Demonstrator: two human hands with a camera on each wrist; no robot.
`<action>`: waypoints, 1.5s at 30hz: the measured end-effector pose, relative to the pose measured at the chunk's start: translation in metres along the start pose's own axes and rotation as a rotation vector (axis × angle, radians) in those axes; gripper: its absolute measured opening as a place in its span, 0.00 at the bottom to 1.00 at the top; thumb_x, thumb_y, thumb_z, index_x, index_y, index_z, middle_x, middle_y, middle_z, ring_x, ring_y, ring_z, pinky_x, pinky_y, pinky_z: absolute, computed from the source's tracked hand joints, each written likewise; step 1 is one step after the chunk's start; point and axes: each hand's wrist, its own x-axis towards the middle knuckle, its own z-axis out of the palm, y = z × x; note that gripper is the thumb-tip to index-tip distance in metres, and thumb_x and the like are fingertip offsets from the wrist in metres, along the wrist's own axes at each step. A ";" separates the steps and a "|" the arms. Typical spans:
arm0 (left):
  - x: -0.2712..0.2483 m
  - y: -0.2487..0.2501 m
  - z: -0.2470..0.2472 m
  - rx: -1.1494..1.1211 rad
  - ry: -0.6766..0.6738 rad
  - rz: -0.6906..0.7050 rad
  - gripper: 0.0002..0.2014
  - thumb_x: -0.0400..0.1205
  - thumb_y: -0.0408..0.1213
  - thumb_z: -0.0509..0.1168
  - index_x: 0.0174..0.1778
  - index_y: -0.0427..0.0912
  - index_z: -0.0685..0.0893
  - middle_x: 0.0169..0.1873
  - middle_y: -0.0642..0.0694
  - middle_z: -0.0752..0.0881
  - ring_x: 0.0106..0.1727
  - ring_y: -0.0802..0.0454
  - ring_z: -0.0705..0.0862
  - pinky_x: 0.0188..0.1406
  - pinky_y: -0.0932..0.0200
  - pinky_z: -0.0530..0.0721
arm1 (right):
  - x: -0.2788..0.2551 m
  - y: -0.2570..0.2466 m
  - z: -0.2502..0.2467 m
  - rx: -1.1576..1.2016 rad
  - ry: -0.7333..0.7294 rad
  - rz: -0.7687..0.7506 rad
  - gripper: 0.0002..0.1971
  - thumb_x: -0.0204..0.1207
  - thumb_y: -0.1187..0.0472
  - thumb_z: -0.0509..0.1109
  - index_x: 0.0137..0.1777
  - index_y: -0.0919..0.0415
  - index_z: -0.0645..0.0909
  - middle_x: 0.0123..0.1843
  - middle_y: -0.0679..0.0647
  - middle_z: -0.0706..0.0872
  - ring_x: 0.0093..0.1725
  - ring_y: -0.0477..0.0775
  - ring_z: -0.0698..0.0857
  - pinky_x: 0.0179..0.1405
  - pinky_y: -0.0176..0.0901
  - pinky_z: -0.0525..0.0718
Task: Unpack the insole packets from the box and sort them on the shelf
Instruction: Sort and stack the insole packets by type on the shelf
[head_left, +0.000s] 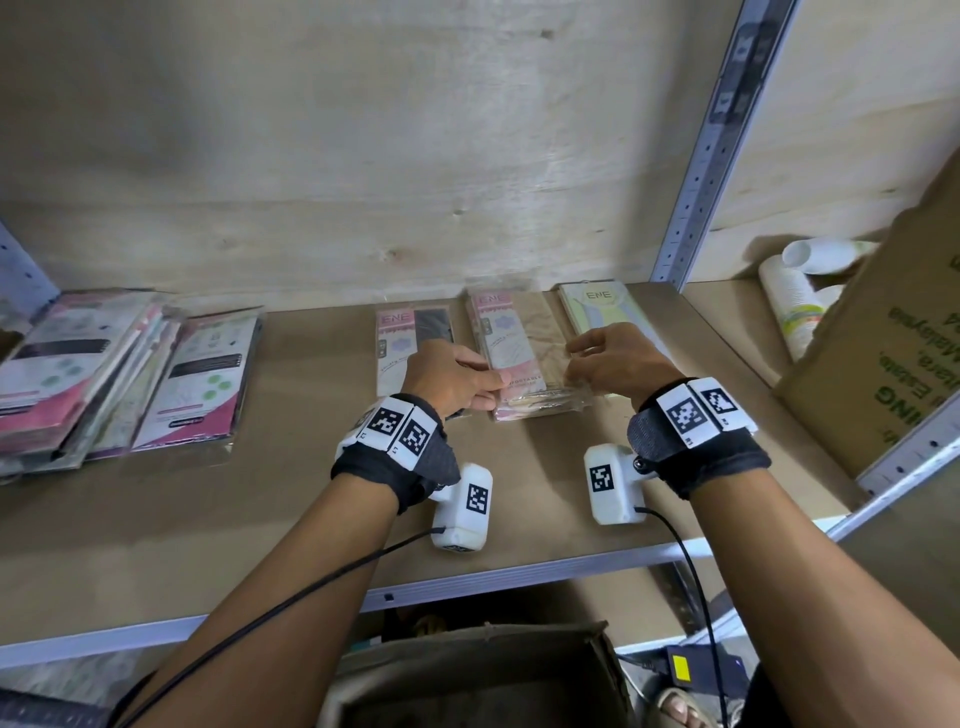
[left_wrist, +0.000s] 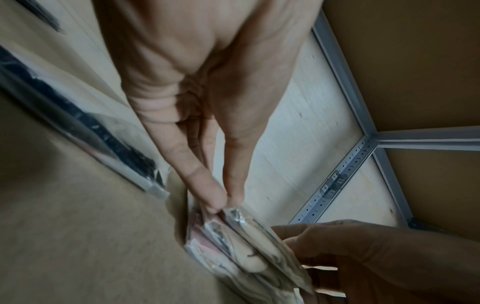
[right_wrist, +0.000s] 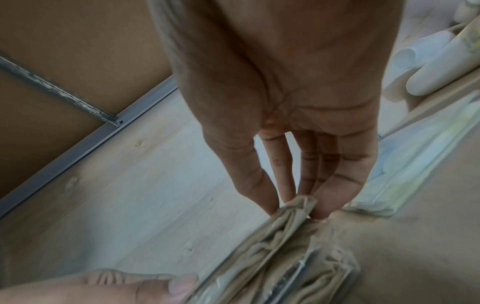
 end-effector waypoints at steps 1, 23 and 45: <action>0.000 0.000 0.000 0.003 -0.002 0.003 0.19 0.72 0.28 0.80 0.56 0.27 0.87 0.48 0.32 0.91 0.41 0.43 0.94 0.46 0.52 0.93 | 0.000 0.000 0.000 -0.002 0.001 -0.001 0.19 0.65 0.67 0.79 0.58 0.61 0.87 0.53 0.57 0.88 0.50 0.55 0.85 0.56 0.48 0.88; -0.060 -0.013 -0.159 0.215 0.366 0.200 0.05 0.82 0.39 0.70 0.51 0.45 0.89 0.37 0.44 0.91 0.34 0.51 0.88 0.37 0.58 0.91 | -0.060 -0.075 0.074 0.162 -0.263 -0.329 0.07 0.78 0.68 0.70 0.50 0.58 0.87 0.35 0.57 0.89 0.33 0.54 0.87 0.33 0.44 0.83; -0.112 -0.040 -0.310 0.202 0.687 0.147 0.07 0.79 0.36 0.69 0.36 0.49 0.88 0.28 0.50 0.89 0.24 0.55 0.85 0.41 0.50 0.93 | -0.029 -0.199 0.321 -0.016 -0.325 -0.220 0.42 0.67 0.63 0.81 0.76 0.66 0.60 0.66 0.66 0.82 0.63 0.67 0.84 0.64 0.62 0.83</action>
